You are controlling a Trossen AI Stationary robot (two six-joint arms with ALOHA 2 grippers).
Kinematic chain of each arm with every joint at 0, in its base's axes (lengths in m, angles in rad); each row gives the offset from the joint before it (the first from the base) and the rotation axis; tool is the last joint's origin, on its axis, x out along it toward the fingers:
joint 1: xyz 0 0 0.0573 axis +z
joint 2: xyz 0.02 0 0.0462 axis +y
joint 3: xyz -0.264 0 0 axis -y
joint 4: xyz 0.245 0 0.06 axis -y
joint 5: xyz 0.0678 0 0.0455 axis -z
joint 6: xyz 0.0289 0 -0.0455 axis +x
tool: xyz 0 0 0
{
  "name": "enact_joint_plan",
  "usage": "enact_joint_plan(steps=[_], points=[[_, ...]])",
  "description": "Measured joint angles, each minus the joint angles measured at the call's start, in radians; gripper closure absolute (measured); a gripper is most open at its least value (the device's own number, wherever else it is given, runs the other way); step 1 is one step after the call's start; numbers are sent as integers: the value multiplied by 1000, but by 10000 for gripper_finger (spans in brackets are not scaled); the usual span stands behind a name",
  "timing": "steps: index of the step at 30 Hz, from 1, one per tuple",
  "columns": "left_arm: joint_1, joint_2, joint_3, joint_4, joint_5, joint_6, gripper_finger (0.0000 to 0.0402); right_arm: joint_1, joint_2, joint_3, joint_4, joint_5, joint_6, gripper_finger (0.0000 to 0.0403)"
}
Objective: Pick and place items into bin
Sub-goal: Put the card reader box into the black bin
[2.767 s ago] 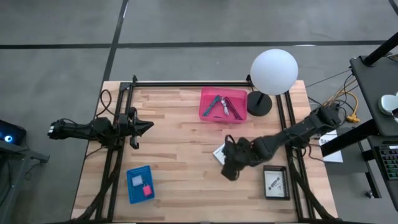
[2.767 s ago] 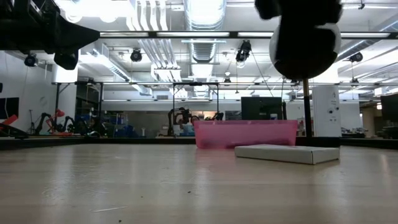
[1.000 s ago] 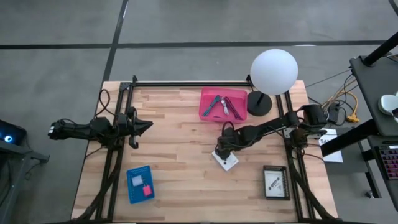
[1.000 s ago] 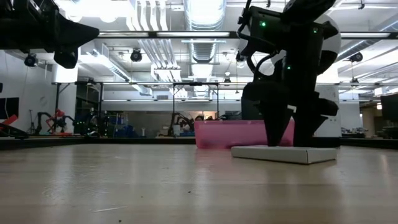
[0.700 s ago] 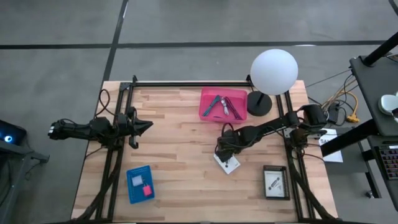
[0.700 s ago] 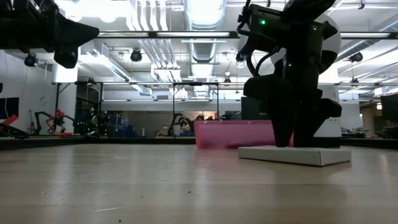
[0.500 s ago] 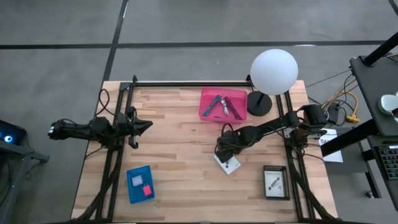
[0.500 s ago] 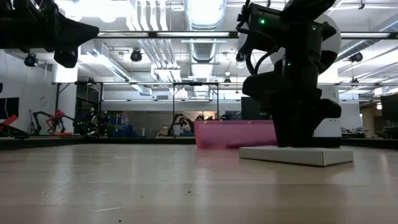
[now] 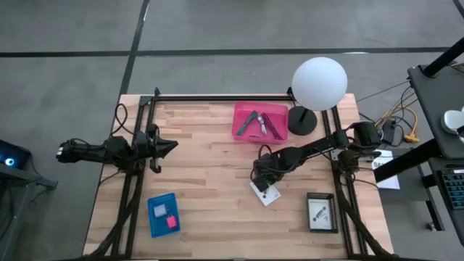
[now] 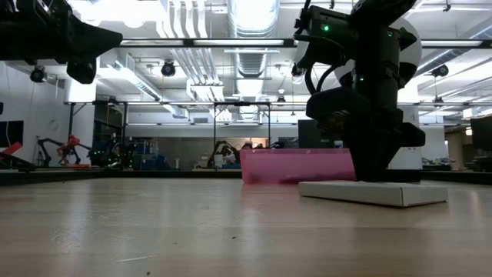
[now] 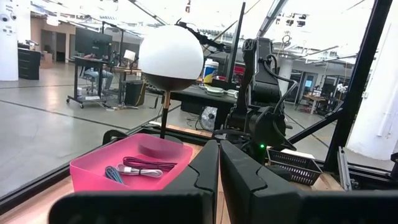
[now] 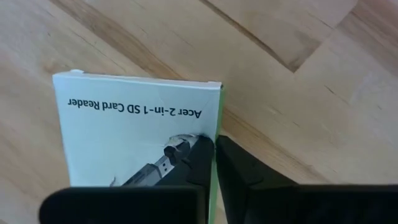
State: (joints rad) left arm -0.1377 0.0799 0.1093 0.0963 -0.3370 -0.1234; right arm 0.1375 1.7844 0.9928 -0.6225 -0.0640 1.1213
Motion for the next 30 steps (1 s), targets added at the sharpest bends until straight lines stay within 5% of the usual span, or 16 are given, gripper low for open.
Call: enact_joint_plan(steps=[10,30], points=[[0,0,0,0,0,9,402,0,-11,-1,-1,-82,-24,395],[0,-1,0,-1,0,8,402,0,-146,-1,-11,-73,10,395]])
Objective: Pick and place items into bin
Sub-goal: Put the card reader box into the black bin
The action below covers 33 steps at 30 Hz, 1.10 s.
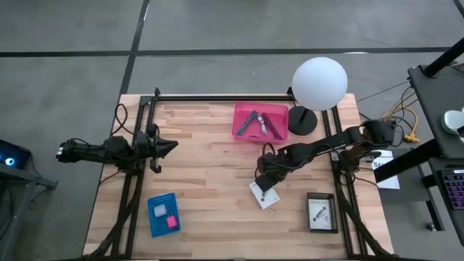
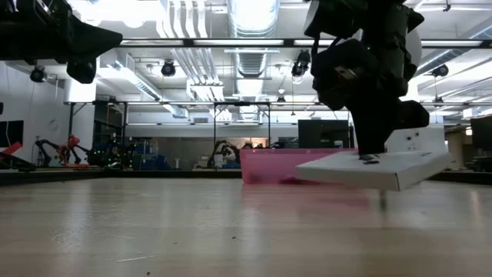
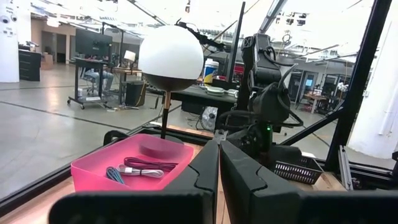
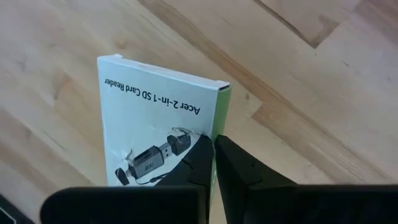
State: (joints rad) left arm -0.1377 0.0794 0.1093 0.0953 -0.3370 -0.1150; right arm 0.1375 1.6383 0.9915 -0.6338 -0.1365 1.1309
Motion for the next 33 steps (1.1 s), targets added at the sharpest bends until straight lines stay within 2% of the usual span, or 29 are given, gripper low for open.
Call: enact_joint_plan(steps=[11,20,26,33], points=[[0,-1,0,1,0,0,402,0,-85,1,-32,-20,60,395],[0,-2,0,0,0,0,402,22,-267,2,-181,-21,257,395],[0,-2,0,1,0,0,402,103,-370,2,-303,-2,403,395],[0,-2,0,1,0,0,402,252,-441,3,-377,13,623,395]])
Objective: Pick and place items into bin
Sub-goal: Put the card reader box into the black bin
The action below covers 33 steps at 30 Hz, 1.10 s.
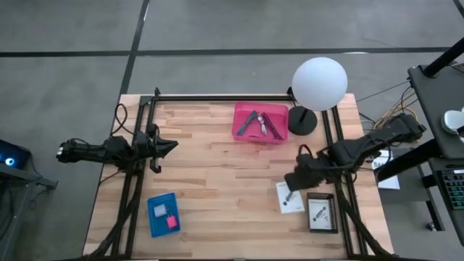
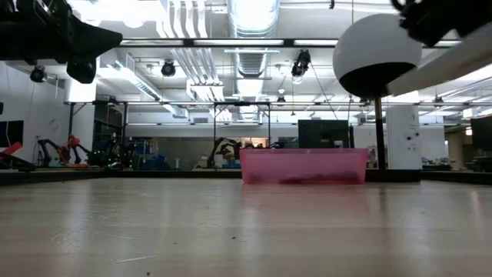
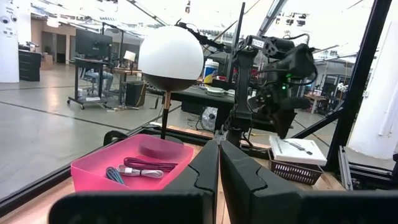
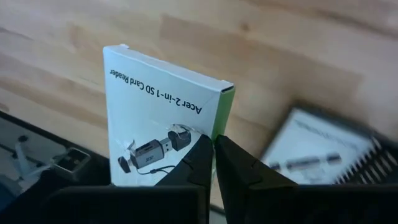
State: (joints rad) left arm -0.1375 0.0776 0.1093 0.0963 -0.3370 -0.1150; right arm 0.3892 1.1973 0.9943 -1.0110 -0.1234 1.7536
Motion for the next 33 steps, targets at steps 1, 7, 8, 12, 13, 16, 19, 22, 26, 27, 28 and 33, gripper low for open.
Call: enact_joint_plan(steps=[1,7,8,12,13,16,19,22,26,27,28,33], points=[[0,0,0,0,0,0,402,26,-2,0,-11,0,34,395],[0,0,0,0,0,0,402,174,-9,0,-89,0,215,395],[0,0,0,0,0,0,402,197,-9,0,-107,0,248,395],[0,0,0,0,0,0,402,277,-9,7,-185,-9,354,395],[0,0,0,0,0,0,402,295,-9,12,-210,-15,371,395],[0,0,0,0,0,-3,402,344,-9,30,-279,-40,418,395],[0,0,0,0,0,-4,402,380,-11,47,-326,-43,447,395],[0,0,0,0,0,-5,402,405,-6,44,-350,-46,451,395],[0,0,0,0,0,-5,402,418,13,23,-348,-50,461,395],[0,0,0,0,0,-5,402,418,19,17,-345,-54,460,395],[0,0,0,0,0,-5,402,419,27,13,-345,-54,460,395],[0,-1,0,1,0,-5,402,419,62,11,-343,-56,452,395]])
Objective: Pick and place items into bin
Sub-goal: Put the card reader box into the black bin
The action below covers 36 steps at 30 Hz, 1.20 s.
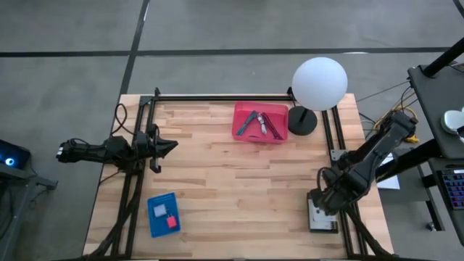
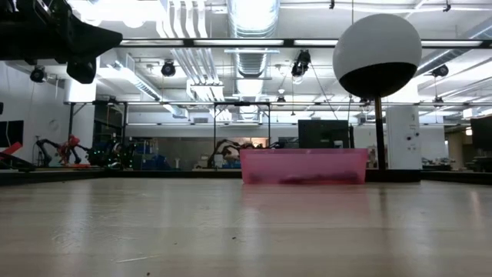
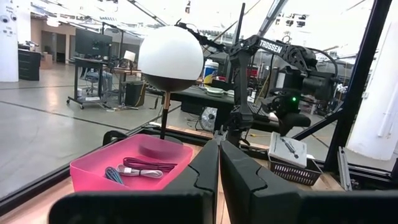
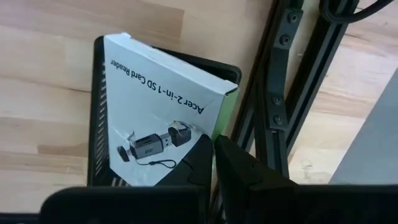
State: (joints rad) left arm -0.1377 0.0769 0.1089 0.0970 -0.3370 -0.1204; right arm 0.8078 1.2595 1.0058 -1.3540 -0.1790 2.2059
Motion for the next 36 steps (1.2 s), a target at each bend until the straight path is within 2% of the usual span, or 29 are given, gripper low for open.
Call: enact_joint_plan(steps=[12,21,36], points=[[0,0,0,-1,0,1,402,21,51,0,101,-33,1,395],[0,0,0,0,0,1,402,21,100,-3,101,-33,-6,395],[0,-1,0,0,0,1,402,26,97,-7,122,-40,-36,387]])
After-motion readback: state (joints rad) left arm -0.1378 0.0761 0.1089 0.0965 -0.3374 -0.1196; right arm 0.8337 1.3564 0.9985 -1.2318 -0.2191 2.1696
